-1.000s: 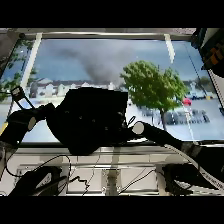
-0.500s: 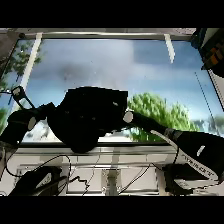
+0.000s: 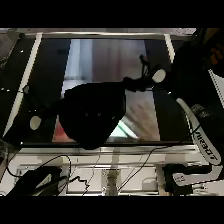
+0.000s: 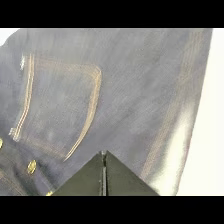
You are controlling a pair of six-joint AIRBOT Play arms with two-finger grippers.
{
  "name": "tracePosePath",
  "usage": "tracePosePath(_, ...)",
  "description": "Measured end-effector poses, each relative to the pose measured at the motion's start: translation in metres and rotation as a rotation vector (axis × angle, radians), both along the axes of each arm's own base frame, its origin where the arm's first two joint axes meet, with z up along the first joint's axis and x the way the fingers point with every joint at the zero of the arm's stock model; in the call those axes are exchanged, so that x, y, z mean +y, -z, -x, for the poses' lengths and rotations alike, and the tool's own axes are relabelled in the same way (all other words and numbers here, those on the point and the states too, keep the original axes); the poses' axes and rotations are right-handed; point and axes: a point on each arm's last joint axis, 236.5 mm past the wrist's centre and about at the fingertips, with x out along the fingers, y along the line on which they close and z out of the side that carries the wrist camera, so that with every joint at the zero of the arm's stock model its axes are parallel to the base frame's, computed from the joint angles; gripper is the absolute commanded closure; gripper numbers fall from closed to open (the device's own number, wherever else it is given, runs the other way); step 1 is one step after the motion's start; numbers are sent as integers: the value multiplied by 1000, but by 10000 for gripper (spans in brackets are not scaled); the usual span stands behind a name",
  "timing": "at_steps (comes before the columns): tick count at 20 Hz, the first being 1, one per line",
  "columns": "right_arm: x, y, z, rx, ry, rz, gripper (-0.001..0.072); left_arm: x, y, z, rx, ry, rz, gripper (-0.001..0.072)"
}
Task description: Fold the clothes and pants, and hang the long-sleeved shirts on hangers.
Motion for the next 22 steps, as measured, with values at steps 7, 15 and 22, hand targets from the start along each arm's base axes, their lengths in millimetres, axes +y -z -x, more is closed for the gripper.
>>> tracePosePath(7,-41,48,80,235,-301,162,658,-33,-8,-9,-71,92,24,681)
tracePosePath(15,17,124,186,473,-377,-29,89,-34,-7,-12,-82,114,-6,682)
tracePosePath(22,51,140,171,490,-186,-164,165,-33,-7,-12,-87,117,-14,682)
